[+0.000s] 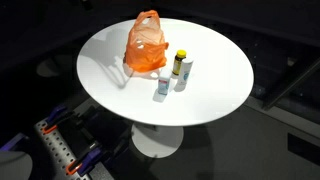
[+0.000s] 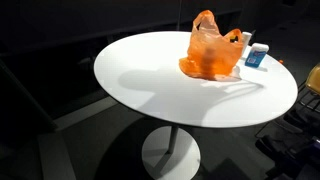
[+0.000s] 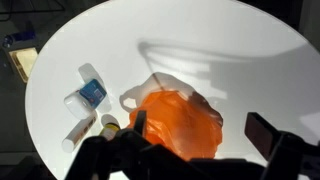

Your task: Take the white and orange bottle out of the plastic bag and put it on the table

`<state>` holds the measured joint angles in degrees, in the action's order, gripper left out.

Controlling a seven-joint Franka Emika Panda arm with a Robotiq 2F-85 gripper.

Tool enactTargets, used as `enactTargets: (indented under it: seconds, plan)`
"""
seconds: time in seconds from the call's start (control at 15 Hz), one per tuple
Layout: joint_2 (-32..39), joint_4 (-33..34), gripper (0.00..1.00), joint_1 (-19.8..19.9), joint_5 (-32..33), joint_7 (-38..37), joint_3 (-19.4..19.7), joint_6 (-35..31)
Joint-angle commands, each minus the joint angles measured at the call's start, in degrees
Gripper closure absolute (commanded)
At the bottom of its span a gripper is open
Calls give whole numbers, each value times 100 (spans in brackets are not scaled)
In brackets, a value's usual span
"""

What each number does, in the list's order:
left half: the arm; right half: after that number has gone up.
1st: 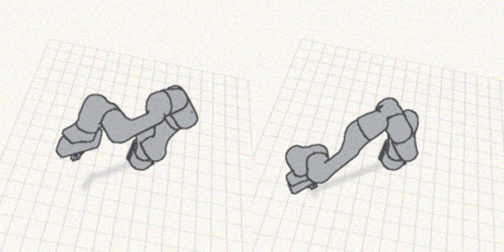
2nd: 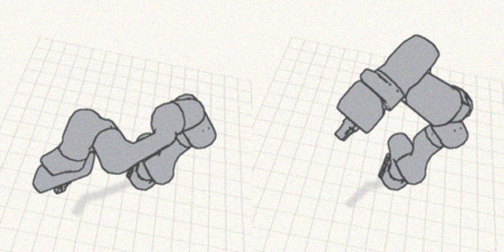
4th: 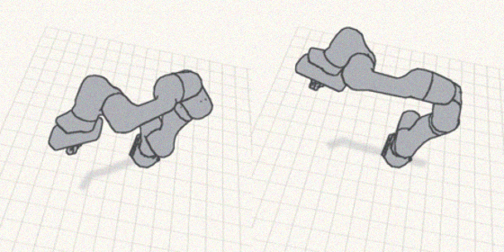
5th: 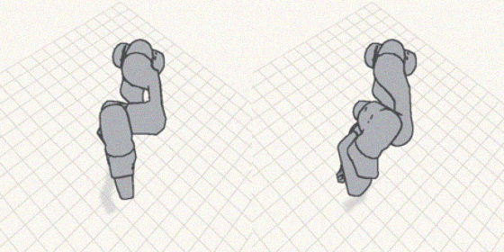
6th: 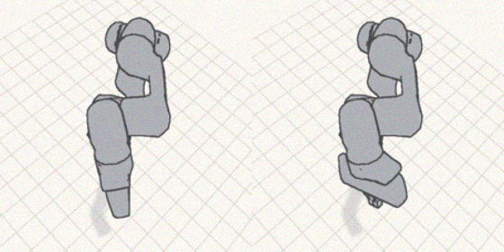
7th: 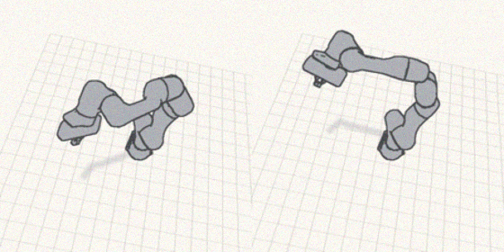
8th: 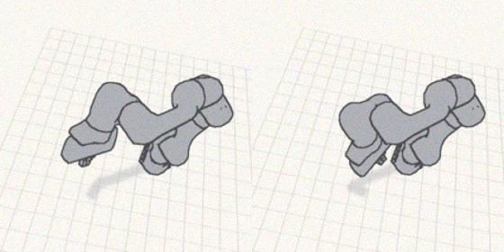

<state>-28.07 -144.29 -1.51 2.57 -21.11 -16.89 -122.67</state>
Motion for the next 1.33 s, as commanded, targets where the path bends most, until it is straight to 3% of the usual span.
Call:
enactTargets:
  seconds: [0.0, 0.6, 1.27]
  plan:
    - [18, 10, 0, -125, 69, -52, 117, 16]
    - [207, 263, 0, 56, 346, -159, 144, -219]
    - [1338, 658, 0, 812, 1645, -1058, 298, -1514]
